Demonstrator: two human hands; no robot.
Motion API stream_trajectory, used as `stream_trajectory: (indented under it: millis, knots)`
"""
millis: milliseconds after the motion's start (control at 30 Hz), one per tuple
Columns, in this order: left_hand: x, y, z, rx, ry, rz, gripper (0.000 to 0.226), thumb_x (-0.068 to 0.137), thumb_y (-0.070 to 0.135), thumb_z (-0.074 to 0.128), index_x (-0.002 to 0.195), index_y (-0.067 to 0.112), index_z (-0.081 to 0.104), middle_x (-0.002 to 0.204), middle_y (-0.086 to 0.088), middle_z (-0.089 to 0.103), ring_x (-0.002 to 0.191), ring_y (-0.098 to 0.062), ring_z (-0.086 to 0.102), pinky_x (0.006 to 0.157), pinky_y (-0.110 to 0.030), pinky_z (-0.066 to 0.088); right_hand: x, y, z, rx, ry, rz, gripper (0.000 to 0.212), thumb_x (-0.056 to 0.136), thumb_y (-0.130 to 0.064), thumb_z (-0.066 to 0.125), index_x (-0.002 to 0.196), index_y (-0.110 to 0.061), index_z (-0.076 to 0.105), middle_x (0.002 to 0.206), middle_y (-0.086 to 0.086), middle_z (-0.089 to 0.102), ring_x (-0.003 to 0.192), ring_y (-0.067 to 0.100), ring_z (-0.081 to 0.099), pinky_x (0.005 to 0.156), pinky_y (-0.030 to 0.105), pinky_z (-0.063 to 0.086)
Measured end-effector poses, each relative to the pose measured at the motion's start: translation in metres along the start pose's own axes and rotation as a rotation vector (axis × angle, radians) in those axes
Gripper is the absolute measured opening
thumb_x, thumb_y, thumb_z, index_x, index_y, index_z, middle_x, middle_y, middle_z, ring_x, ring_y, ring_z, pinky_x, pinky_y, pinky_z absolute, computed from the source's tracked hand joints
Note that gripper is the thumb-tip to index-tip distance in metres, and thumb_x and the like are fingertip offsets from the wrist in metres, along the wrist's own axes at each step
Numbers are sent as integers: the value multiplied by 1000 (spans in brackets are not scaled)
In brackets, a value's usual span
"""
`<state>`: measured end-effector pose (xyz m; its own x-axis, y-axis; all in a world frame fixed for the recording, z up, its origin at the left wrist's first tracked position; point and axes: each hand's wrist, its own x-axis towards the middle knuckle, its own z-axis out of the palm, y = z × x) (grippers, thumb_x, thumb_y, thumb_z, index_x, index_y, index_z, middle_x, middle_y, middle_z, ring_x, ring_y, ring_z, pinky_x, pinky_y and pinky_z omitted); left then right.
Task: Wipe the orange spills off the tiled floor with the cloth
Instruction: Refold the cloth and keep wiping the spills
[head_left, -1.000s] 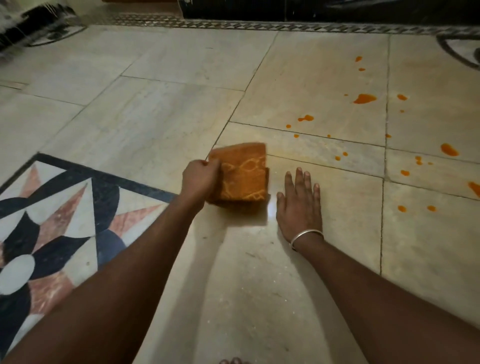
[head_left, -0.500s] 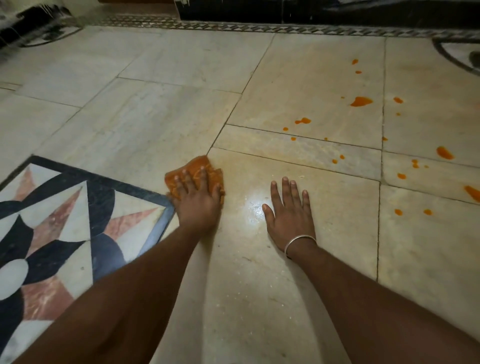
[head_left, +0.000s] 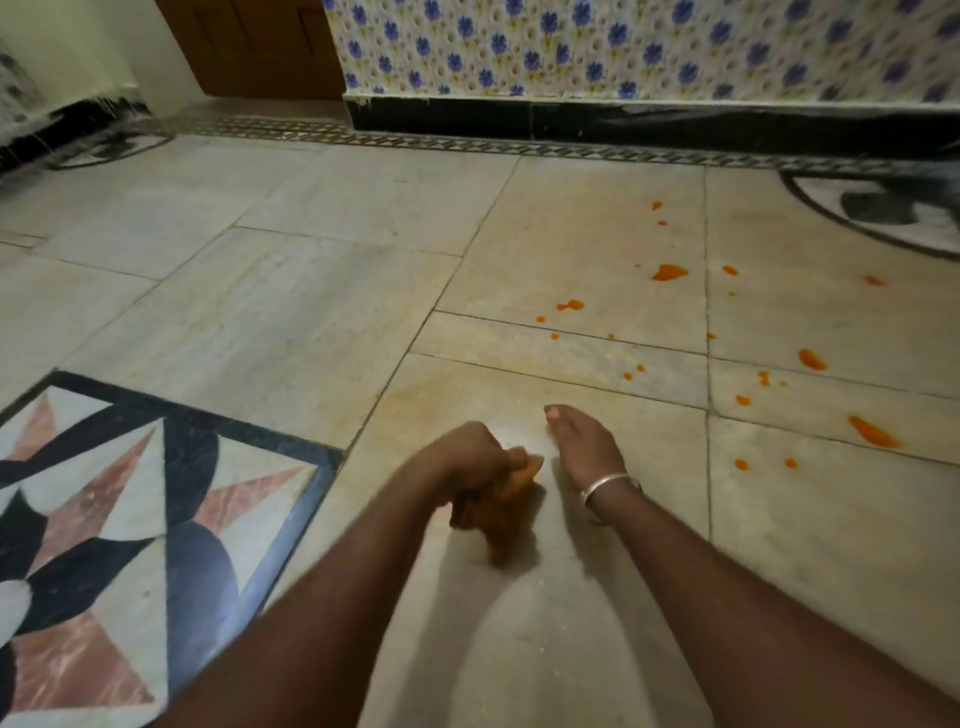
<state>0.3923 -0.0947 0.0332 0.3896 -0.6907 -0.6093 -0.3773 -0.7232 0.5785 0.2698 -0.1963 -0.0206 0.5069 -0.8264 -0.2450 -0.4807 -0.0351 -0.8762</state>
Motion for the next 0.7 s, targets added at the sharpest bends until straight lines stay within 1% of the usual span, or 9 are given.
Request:
stream_trajectory:
  millis: [67, 100, 200, 267, 367, 433, 500, 567, 700]
  knots:
    - [1, 16, -19, -467, -157, 39, 38, 102, 36, 59, 101, 1, 74, 97, -18, 75, 85, -28, 71, 90, -47, 61, 6, -17, -30, 335, 2, 173, 38, 104, -37, 44, 119, -12, 68, 120, 15, 69, 97, 25, 64, 77, 30, 50]
    - [9, 24, -28, -634, -167, 82, 38, 104, 35, 55, 105, 2, 73, 100, -19, 74, 88, -29, 72, 92, -48, 59, 10, -27, -47, 418, -35, 226, 42, 102, -44, 44, 117, -13, 69, 115, 14, 70, 93, 25, 65, 73, 31, 51]
    - [22, 67, -42, -937, -238, 215, 48, 101, 40, 50, 126, 3, 65, 129, -24, 67, 108, -35, 69, 103, -53, 54, 22, -63, -106, 438, -182, 239, 60, 94, -65, 43, 120, -17, 67, 115, 11, 72, 104, 29, 68, 91, 43, 53]
    - [24, 100, -44, -1074, -263, 291, 54, 99, 55, 50, 126, 12, 66, 131, -24, 67, 115, -39, 68, 105, -56, 50, 24, -92, -137, 427, -231, 214, 58, 90, -64, 51, 119, -16, 66, 116, 13, 71, 103, 30, 68, 94, 46, 53]
    - [17, 151, -43, -1169, -378, 425, 54, 93, 68, 57, 113, 18, 67, 127, -21, 70, 115, -42, 69, 103, -60, 52, 22, -136, -180, 338, -139, 106, 32, 89, -32, 70, 114, -12, 64, 119, 15, 67, 95, 26, 68, 89, 42, 58]
    - [12, 179, -37, -1180, -458, 510, 42, 96, 59, 62, 105, 18, 68, 121, -19, 72, 112, -40, 70, 104, -58, 51, 20, -158, -204, 177, 1, 59, 45, 82, -18, 78, 123, -13, 61, 120, 13, 65, 99, 26, 67, 84, 40, 60]
    - [8, 204, -29, -1184, -527, 542, 44, 97, 51, 64, 121, 14, 67, 126, -21, 71, 116, -39, 69, 108, -59, 49, 14, -176, -231, 15, 80, 63, 54, 79, -15, 81, 128, -16, 58, 111, 7, 64, 95, 23, 66, 71, 34, 60]
    - [9, 225, -16, -1219, -590, 548, 62, 95, 50, 67, 141, 9, 57, 134, -23, 67, 122, -41, 66, 108, -60, 48, 9, -189, -256, -133, 108, 101, 55, 77, -16, 82, 126, -20, 57, 107, 4, 61, 94, 23, 63, 71, 33, 58]
    - [-5, 265, 17, -1170, -671, 538, 55, 95, 33, 71, 142, 8, 58, 131, -21, 70, 118, -36, 69, 95, -48, 59, 1, -199, -306, -384, 164, 204, 59, 75, -21, 85, 126, -25, 55, 115, 7, 59, 100, 28, 62, 81, 42, 59]
